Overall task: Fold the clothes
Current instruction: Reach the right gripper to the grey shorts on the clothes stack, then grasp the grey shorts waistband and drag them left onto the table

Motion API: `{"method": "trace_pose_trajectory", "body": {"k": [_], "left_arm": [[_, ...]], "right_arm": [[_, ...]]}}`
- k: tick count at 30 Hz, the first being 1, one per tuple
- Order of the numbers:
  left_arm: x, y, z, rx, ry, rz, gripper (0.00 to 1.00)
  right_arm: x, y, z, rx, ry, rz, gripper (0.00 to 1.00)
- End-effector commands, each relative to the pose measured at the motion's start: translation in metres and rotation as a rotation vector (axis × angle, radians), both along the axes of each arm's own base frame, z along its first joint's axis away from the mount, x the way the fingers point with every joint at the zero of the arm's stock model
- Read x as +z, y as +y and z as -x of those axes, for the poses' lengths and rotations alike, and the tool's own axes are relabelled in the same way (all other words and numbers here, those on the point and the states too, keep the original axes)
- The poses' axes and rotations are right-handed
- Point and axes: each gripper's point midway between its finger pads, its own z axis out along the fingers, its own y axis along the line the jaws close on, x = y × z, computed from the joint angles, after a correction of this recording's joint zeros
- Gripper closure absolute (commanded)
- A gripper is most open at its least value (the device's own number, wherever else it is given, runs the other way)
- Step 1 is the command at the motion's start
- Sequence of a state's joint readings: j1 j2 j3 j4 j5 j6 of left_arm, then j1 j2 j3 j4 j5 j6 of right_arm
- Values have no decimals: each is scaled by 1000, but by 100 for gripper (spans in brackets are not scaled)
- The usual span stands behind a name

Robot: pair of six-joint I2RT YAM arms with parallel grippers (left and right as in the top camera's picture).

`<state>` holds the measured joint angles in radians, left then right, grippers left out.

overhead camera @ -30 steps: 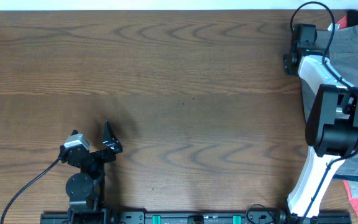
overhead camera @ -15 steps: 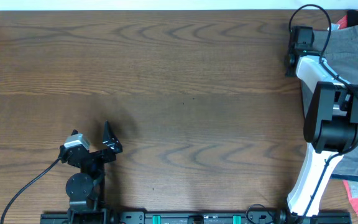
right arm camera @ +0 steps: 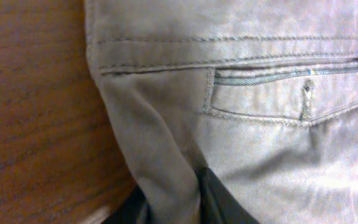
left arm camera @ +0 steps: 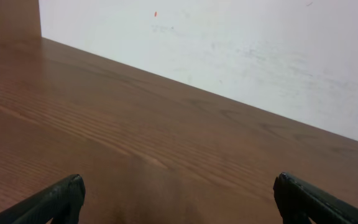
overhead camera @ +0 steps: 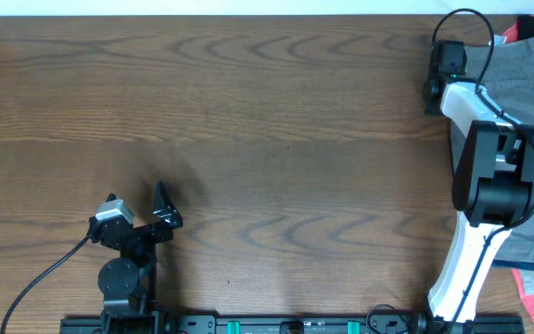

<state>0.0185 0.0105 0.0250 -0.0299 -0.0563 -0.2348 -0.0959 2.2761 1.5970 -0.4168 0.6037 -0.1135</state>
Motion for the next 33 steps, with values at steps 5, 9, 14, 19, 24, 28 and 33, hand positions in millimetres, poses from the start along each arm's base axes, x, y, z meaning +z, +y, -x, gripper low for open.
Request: {"method": "trace_pose_trajectory", "body": {"k": [5,9,14,19,24,28,33], "left_arm": [[-18,3,1,18,53,-15,2],[-18,3,1,18,53,-15,2],[-18,3,1,18,53,-15,2],[-18,3,1,18,53,-15,2],[-18,3,1,18,54,-15,2],[-18,3,1,18,54,-15,2],[-18,3,1,18,54,-15,2]], "right_arm": [[29,-4,-7,-81,-67,-37,99],[43,-3,-8,-79,-85,-40,99],[50,-3,-6,-107,-108,-52,99],[73,-5,-3,-192,-203,-89,99],[117,-4,0,-206,-295,-98,99],[152,-2,7,-201,-344,-99,99],[173,18,10,-168,-378,-149,99]]}}
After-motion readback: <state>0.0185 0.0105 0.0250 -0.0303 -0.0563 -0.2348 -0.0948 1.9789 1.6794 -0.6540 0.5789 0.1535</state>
